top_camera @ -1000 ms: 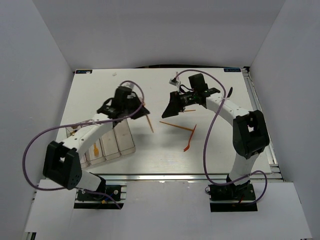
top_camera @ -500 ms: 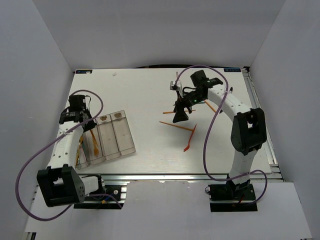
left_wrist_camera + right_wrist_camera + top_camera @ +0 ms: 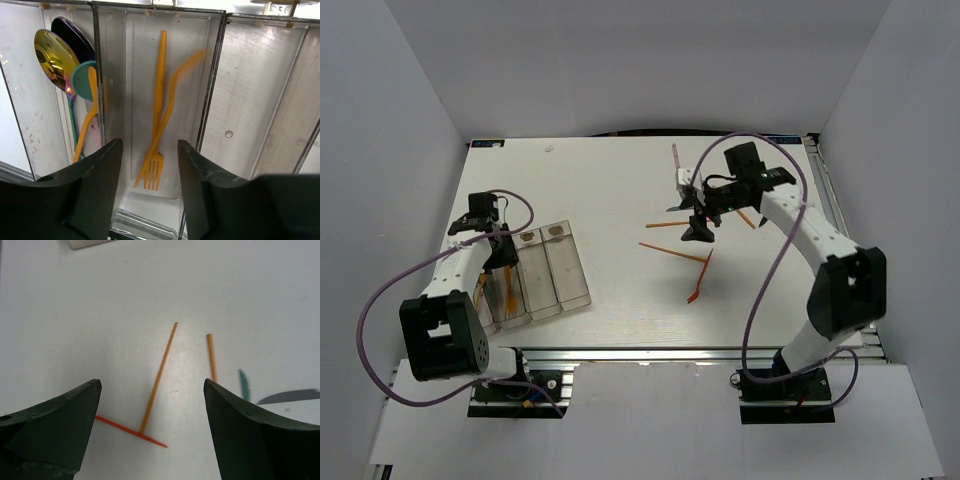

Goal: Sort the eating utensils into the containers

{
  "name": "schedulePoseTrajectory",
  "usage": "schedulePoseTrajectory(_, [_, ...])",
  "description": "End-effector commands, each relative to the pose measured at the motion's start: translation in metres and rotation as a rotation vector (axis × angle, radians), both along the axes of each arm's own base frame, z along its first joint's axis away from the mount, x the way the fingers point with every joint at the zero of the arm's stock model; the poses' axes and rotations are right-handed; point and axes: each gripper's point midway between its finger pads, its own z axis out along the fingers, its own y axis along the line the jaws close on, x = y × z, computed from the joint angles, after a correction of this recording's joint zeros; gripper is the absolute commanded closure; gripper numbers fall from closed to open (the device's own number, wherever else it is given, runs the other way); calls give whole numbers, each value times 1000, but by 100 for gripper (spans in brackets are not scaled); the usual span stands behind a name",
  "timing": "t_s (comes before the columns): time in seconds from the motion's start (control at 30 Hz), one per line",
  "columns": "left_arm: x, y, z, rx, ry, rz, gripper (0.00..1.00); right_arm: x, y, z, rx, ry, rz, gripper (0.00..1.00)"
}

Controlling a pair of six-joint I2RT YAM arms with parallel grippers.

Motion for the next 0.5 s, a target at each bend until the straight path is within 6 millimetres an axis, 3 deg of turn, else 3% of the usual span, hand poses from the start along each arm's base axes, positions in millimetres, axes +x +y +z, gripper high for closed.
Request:
schedulePoseTrajectory(0.0, [5, 1, 12, 1, -59, 7, 37, 4, -3, 12, 41, -300, 104, 11])
schedulePoseTrajectory(0.07, [5, 0, 17, -5, -77, 11, 30, -13, -4, -2, 37, -297, 213, 12])
schedulePoseTrajectory(0.1, [6, -2, 23, -10, -97, 11, 30, -39, -11, -15, 11, -175, 293, 15])
schedulePoseTrajectory(0.13, [6, -4, 26, -22, -110, 17, 30, -47, -11, -14, 29, -268, 435, 18])
schedulePoseTrajectory(0.23, [8, -18, 44, -90, -170, -4, 29, -75, -19, -32, 43, -227, 603, 29])
schedulePoseTrajectory(0.33, [14, -47, 65, -234, -261, -67, 29, -84, -33, -63, -30, -262, 688, 33])
schedulePoseTrajectory(0.47, [23, -82, 104, -405, -430, -151, 29, -78, -53, -102, -202, -287, 742, 44])
